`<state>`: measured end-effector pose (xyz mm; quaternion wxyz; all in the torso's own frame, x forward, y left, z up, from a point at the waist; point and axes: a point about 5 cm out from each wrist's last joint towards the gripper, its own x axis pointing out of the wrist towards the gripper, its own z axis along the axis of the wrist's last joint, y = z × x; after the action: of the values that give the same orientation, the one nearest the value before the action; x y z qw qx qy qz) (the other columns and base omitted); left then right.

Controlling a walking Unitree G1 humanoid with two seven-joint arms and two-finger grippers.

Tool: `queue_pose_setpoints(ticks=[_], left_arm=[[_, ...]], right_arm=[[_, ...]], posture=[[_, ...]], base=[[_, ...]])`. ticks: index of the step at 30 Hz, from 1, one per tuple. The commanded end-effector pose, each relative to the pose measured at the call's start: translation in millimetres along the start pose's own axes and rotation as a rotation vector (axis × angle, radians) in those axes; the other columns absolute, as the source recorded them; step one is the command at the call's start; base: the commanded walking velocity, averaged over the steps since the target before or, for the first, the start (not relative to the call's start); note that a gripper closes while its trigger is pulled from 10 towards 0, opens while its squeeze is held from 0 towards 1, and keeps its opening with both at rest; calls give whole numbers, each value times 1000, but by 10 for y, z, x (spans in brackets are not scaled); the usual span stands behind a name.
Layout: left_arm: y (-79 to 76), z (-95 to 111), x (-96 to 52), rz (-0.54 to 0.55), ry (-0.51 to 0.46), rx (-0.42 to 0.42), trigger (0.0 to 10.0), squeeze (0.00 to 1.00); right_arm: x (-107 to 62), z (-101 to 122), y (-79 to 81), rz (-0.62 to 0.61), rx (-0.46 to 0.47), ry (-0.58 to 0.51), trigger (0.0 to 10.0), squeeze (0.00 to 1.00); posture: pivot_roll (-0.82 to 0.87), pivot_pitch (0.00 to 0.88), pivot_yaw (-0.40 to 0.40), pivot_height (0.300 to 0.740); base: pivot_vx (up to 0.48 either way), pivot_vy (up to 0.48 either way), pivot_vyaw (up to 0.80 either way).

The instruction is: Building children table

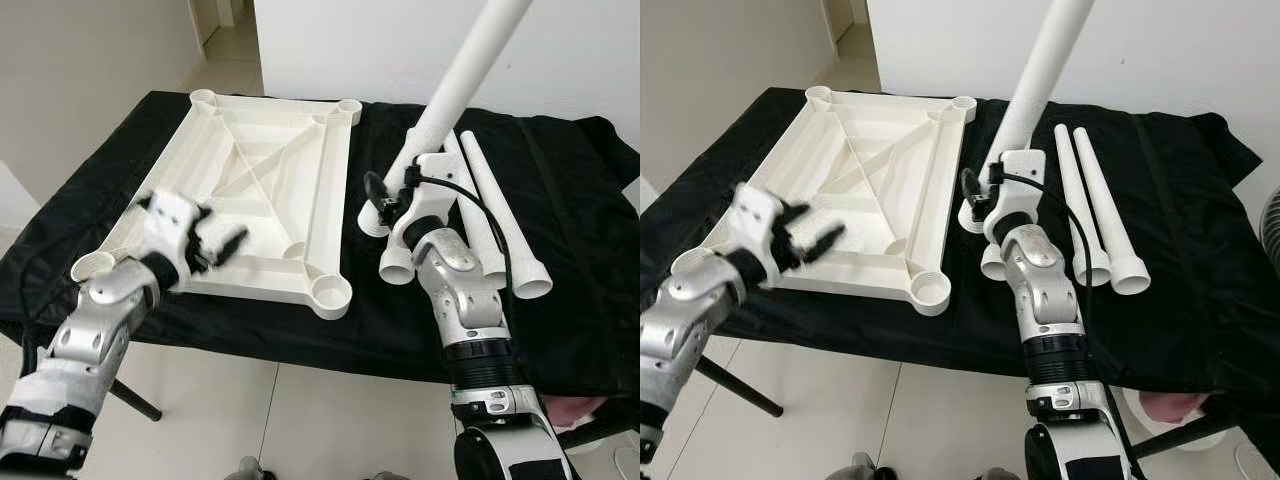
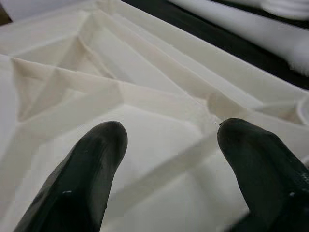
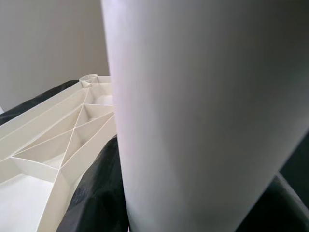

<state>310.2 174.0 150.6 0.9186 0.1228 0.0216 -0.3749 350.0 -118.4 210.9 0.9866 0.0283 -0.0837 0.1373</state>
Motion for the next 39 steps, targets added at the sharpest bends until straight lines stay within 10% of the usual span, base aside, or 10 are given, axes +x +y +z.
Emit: queue_pose_setpoints(ticks=[1,24,39], left_arm=[[-88,-128,-47,-96,69,42,10000,0],[-268,-457,213,-184,204,144,10000,0],[-499,-292,546,-263,105,137,10000,0]], right_arm=[[15,79,-7,5,-13,-38,10000,0],[39,140,-10,12,-38,-46,10000,0],[24,152,-13,7,-50,-41,10000,0]], posture=[[-108,21,51,740],[-131,61,52,740],[-164,104,63,740]], base=[[0,0,0],[0,0,0],[0,0,0]])
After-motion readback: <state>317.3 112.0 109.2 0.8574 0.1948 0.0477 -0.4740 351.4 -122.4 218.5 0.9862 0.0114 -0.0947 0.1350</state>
